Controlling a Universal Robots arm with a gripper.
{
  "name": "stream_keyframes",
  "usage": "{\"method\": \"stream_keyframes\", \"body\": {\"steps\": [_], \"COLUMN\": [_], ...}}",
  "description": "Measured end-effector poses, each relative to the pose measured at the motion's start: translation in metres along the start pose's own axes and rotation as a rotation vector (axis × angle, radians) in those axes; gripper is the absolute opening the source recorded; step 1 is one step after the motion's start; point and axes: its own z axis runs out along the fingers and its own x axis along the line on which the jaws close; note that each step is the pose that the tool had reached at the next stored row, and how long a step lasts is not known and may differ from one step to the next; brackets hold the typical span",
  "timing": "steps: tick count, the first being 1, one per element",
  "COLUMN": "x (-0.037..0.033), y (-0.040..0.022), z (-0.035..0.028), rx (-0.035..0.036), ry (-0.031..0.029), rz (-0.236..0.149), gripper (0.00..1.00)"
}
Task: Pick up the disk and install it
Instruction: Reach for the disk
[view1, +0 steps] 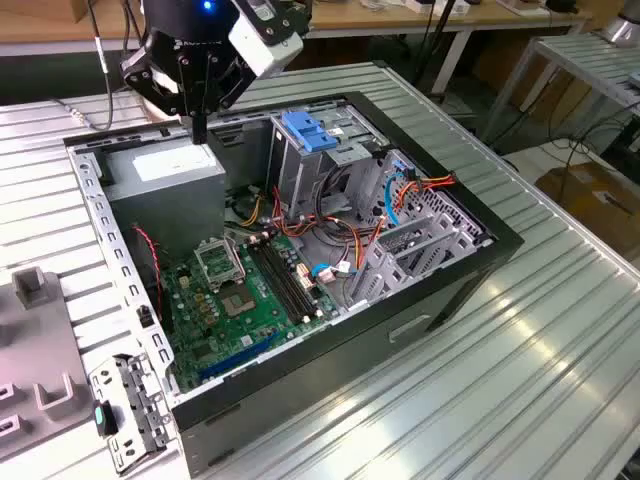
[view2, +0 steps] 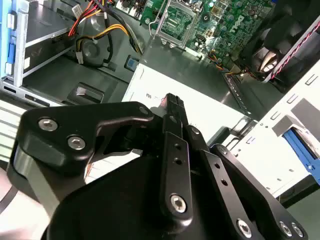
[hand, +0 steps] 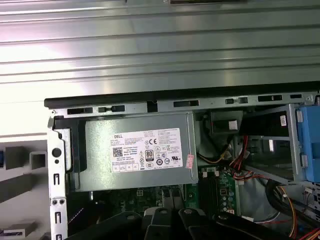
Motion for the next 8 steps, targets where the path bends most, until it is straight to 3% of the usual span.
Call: {"method": "stream_keyframes", "body": {"steps": [8], "x": [0.0086], "y": [-0.0007], "z": [-0.0003], "rx": [0.0001], "ry": [0.0001], "rz": [0.0], "gripper": [0.11]}}
